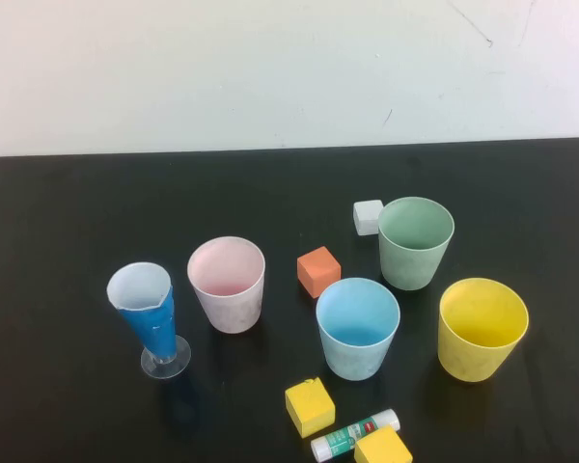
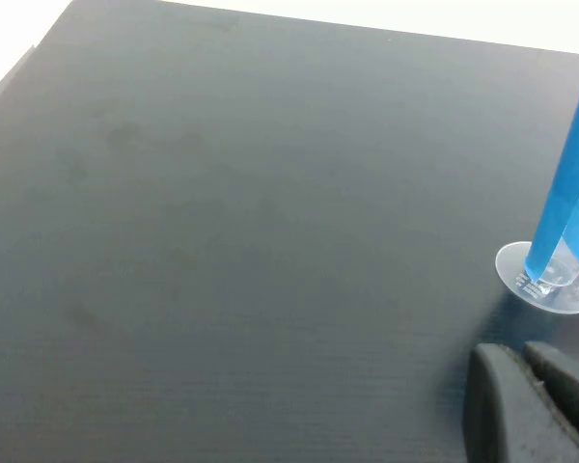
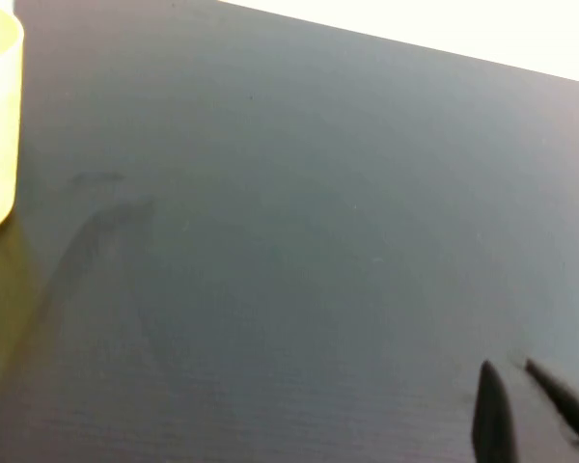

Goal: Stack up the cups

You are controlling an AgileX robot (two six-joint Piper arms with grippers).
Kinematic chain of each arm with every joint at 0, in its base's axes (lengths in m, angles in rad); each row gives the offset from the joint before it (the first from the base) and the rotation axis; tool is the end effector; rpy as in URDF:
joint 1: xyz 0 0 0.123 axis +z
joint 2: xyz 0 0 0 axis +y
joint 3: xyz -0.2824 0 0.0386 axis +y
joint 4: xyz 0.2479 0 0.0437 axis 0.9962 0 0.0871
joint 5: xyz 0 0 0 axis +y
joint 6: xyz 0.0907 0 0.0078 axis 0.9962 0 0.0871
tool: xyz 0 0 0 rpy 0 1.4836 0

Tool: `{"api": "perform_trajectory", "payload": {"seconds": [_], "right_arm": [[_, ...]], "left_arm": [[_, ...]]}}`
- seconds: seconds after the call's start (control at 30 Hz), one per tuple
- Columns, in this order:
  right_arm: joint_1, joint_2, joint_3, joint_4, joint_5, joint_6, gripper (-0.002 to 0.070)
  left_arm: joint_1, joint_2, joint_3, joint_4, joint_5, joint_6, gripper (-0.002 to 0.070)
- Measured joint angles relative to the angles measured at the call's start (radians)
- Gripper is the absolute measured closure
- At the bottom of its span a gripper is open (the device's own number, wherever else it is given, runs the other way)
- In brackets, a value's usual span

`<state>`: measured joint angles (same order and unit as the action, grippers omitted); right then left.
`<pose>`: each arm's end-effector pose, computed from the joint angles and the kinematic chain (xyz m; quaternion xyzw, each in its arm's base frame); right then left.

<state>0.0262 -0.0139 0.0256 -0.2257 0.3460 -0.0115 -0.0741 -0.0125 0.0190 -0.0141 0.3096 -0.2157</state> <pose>0.0533 -0.0055 0.1748 -0.0761 0.7896 -0.0901 0.6021 0.0538 -0.0044 0.1794 -0.0593 0.7810 -0.0956 0.6144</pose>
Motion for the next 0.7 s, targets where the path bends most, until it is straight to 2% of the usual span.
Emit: {"api": "perform_trajectory", "payload": {"seconds": [0.7], "right_arm": [[-0.021,0.0,0.0,0.0,0.0,0.0,0.0679]], "left_arm": [[0.0,0.0,0.0,0.0,0.0,0.0,0.0677]]}}
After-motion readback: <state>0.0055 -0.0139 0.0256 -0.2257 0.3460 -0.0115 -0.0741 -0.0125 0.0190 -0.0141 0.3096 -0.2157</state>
